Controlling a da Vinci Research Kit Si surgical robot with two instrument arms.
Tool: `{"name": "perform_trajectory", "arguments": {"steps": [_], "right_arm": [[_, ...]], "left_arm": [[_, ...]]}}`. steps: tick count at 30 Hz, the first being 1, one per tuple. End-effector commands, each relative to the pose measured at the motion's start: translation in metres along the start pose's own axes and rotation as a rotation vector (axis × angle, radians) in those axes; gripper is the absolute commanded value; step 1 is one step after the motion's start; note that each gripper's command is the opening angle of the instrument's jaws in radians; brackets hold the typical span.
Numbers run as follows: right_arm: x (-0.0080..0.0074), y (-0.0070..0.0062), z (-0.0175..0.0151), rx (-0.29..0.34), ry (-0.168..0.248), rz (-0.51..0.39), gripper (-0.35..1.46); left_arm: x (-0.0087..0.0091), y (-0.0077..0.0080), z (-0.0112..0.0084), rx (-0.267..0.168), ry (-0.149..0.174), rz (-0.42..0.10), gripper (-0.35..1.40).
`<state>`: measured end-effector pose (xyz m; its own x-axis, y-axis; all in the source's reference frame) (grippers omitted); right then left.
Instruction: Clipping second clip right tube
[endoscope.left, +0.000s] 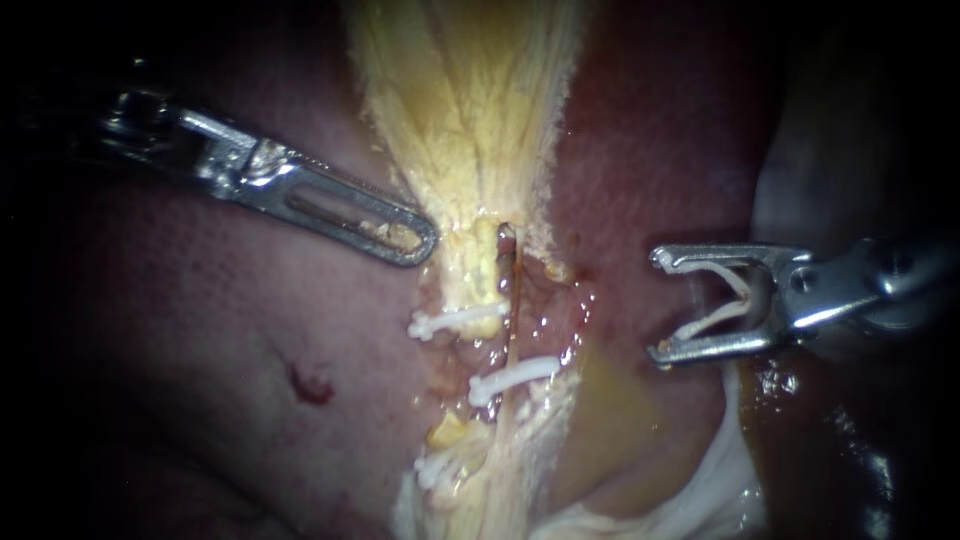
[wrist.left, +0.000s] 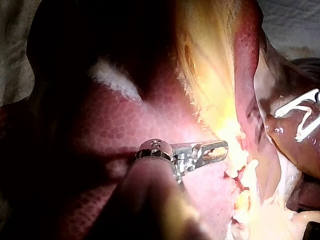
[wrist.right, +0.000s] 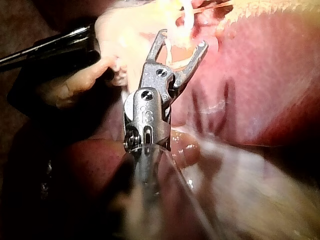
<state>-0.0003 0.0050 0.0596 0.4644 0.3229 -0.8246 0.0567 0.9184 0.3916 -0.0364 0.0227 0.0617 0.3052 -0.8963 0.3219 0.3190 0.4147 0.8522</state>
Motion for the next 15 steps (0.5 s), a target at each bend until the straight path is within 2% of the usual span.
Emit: {"name": "perform_trajectory", "arguments": {"steps": [1,4,7,11,15], "right_arm": [[0.0000,0.0000,0.0000,0.001,0.001,0.000,0.50],[0.0000,0.0000,0.0000,0.001,0.001,0.000,0.50],[0.0000,0.0000,0.0000,0.001,0.001,0.000,0.50],[0.0000,0.0000,0.0000,0.003,0.001,0.000,0.50],[0.0000,0.0001,0.0001,0.003,0.001,0.000,0.50]], "left_arm": [[-0.0001,-0.0001,-0.0002,0.001,0.000,0.000,-0.35],[-0.0005,-0.0002,-0.0012,0.011,0.006,-0.002,-0.35],[-0.0016,-0.0004,-0.0033,-0.003,-0.006,-0.009,-0.35],[-0.0030,-0.0007,-0.0071,-0.021,-0.025,-0.021,-0.35],[-0.0033,-0.0007,-0.0094,-0.029,-0.042,-0.034,-0.35]]}}
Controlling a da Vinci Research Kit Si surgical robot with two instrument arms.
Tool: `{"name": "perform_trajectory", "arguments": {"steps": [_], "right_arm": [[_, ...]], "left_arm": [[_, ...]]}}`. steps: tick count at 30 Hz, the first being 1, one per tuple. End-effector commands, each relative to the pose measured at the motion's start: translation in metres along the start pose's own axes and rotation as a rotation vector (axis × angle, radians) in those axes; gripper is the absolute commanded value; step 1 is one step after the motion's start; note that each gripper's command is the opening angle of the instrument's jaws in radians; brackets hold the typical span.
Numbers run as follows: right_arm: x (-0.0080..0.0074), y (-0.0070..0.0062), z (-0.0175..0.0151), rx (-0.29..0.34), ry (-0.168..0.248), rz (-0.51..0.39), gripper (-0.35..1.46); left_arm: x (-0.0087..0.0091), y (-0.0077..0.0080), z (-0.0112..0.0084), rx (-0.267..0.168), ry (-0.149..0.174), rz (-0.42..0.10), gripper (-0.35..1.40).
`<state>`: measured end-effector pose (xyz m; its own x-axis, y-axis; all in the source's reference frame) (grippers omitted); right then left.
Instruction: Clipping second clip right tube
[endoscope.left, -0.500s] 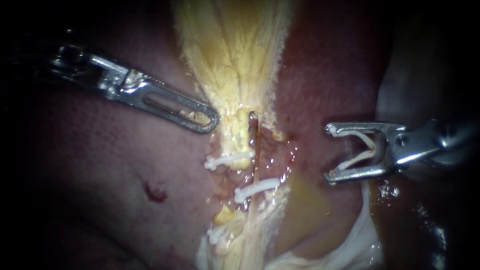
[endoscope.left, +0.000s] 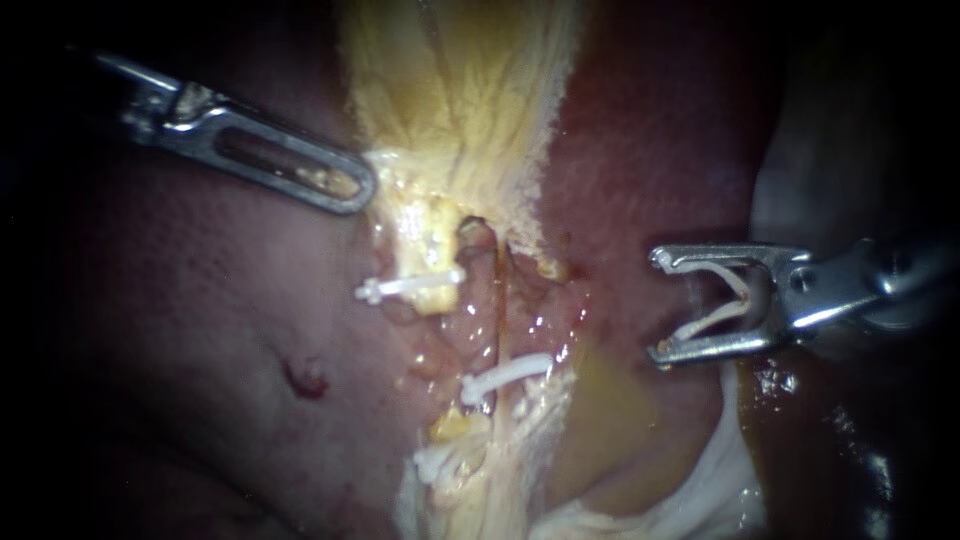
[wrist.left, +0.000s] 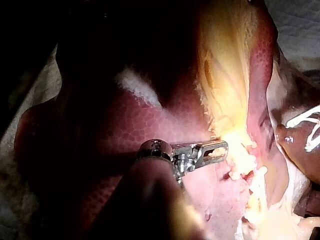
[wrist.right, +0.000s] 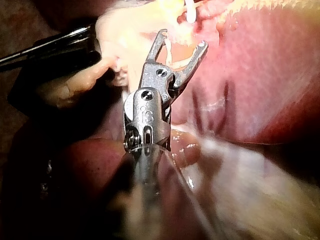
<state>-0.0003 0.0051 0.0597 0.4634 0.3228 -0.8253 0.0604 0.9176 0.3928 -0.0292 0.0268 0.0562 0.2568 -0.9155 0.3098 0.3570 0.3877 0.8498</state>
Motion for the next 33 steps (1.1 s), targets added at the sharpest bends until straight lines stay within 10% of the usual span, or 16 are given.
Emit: {"name": "perform_trajectory", "arguments": {"steps": [1,22,33], "right_arm": [[0.0000,0.0000,0.0000,-0.001,0.000,0.001,0.50],[0.0000,-0.0006,0.0081,0.066,0.039,0.071,0.50],[-0.0032,0.0009,0.0128,0.113,0.040,0.190,0.50]], "left_arm": [[0.0000,0.0000,-0.0002,0.002,-0.002,-0.001,-0.35],[0.0001,0.0000,0.0002,-0.002,-0.004,-0.001,-0.35],[0.0001,-0.0001,0.0004,-0.003,-0.005,-0.001,-0.35]]}}
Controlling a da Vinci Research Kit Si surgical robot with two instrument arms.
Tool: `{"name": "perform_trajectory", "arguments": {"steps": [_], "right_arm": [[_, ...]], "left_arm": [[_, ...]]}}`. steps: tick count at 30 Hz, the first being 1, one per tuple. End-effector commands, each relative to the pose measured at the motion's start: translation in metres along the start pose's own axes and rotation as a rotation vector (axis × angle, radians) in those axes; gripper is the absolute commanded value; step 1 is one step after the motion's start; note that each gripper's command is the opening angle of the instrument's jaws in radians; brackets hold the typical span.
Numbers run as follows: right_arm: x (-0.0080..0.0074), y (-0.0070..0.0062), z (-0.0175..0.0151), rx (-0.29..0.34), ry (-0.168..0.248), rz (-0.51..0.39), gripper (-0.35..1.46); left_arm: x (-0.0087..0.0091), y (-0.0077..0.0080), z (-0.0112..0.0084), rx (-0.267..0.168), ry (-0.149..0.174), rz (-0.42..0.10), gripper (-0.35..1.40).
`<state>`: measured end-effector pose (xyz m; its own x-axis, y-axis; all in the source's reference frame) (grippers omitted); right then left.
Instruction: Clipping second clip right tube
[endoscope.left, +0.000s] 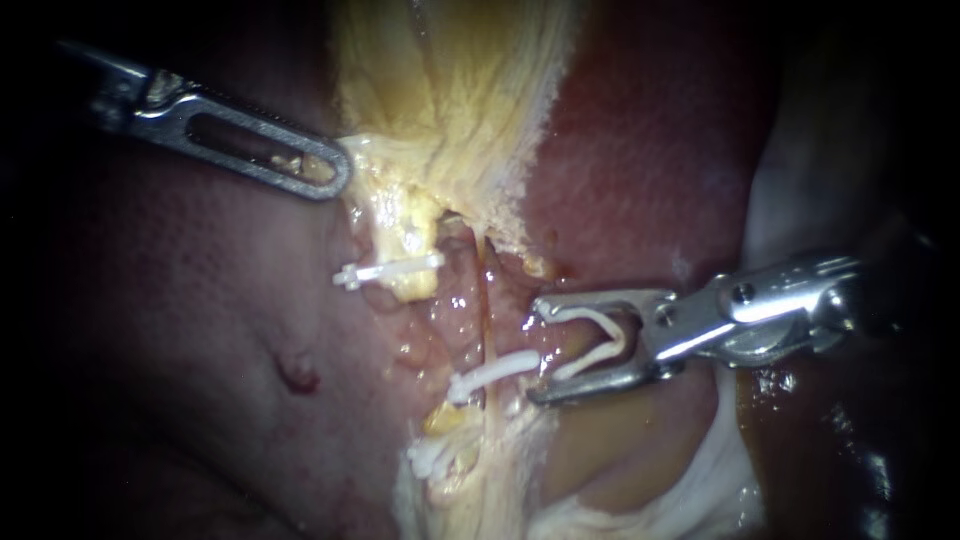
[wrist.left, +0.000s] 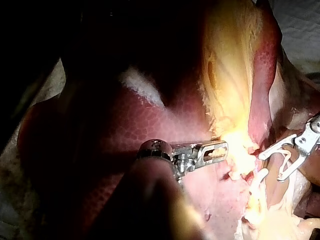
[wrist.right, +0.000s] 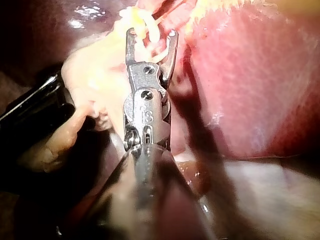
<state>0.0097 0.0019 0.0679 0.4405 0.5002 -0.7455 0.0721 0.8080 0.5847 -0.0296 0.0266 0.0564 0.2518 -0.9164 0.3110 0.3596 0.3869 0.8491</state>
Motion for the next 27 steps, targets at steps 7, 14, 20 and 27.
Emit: {"name": "perform_trajectory", "arguments": {"steps": [7,14,20,27], "right_arm": [[-0.0013,0.0017,0.0015,0.017,0.012,0.054,0.50],[-0.0009,0.0020,0.0027,0.052,0.047,0.090,0.50],[-0.0006,0.0023,0.0044,0.078,0.072,0.110,0.50],[-0.0007,0.0023,0.0057,0.126,0.111,0.152,0.50]], "left_arm": [[0.0000,0.0000,0.0000,-0.001,0.000,0.000,-0.35],[0.0000,0.0000,0.0002,-0.001,-0.001,0.000,-0.35],[0.0000,0.0000,0.0004,-0.002,-0.001,0.000,-0.35],[-0.0001,-0.0001,0.0007,-0.006,-0.004,-0.001,-0.35]]}}
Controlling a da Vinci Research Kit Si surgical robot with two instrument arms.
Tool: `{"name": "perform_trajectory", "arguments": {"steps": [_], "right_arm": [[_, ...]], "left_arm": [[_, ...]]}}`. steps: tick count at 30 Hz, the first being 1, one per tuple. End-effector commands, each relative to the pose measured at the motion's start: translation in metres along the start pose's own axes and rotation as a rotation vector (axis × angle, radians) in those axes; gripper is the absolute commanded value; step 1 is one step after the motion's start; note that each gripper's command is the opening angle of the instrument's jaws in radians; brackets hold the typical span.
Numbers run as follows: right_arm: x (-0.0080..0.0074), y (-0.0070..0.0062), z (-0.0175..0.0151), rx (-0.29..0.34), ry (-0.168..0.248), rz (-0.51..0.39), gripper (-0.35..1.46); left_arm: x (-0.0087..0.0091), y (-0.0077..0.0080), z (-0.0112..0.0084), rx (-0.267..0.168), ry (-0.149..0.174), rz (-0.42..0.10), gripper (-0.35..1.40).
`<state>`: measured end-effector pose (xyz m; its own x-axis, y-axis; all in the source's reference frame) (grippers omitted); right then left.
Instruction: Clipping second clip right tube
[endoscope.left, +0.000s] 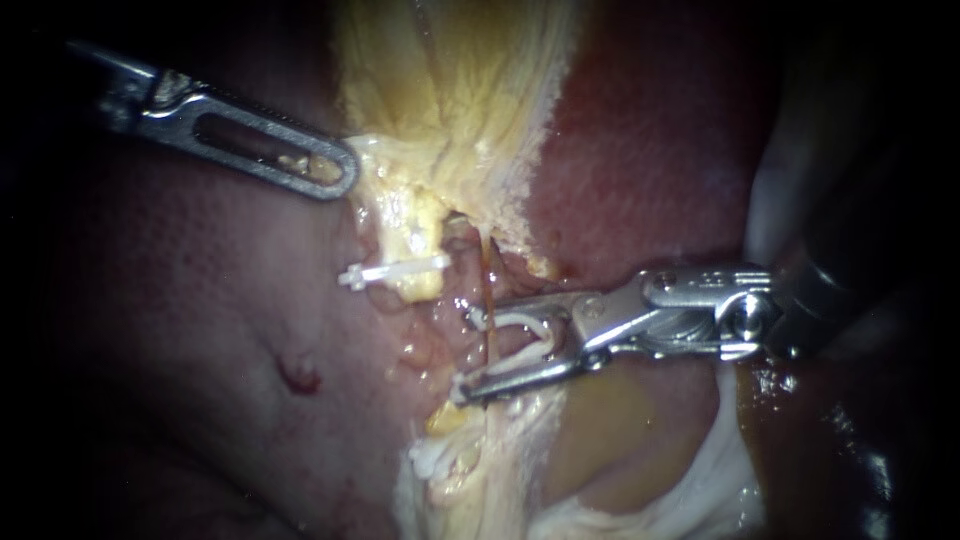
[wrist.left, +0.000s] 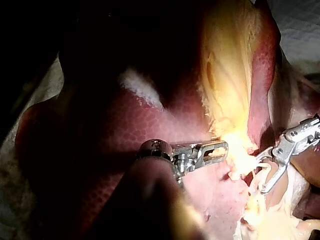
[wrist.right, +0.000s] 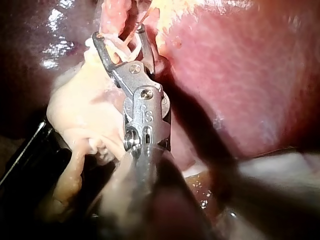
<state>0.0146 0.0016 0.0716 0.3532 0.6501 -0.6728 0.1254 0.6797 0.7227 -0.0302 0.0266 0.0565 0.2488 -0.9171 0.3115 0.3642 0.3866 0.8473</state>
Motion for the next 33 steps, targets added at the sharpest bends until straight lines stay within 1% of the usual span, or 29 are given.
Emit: {"name": "perform_trajectory", "arguments": {"steps": [1,6,10,14,19,21,25,28,33], "right_arm": [[0.0000,0.0000,0.0001,0.010,0.000,0.004,0.50],[0.0000,-0.0001,0.0002,0.029,0.016,0.021,0.50],[0.0001,-0.0005,0.0002,0.040,0.031,0.032,0.50],[0.0005,-0.0014,0.0003,0.076,0.048,0.039,0.50],[0.0011,-0.0029,0.0006,0.137,0.075,0.054,0.50],[0.0013,-0.0033,0.0008,0.156,0.075,0.056,0.50],[0.0016,-0.0041,0.0010,0.168,0.071,0.055,0.49],[0.0017,-0.0042,0.0010,0.167,0.072,0.055,0.48],[0.0015,-0.0039,0.0004,0.168,0.071,0.055,0.42]], "left_arm": [[0.0000,0.0000,0.0000,-0.002,-0.001,0.000,-0.35],[0.0000,0.0000,0.0002,-0.003,-0.002,0.000,-0.35],[0.0000,0.0000,0.0002,0.000,0.000,0.001,-0.35],[0.0000,0.0000,0.0002,0.000,0.000,0.001,-0.35],[0.0000,0.0000,0.0002,0.000,0.000,0.001,-0.35],[0.0000,0.0000,0.0001,0.000,0.000,0.001,-0.35],[0.0001,0.0000,0.0001,0.000,0.000,0.001,-0.35],[0.0000,0.0000,0.0002,0.000,0.000,0.001,-0.35],[0.0000,0.0000,0.0002,0.000,0.000,0.001,-0.35]]}}
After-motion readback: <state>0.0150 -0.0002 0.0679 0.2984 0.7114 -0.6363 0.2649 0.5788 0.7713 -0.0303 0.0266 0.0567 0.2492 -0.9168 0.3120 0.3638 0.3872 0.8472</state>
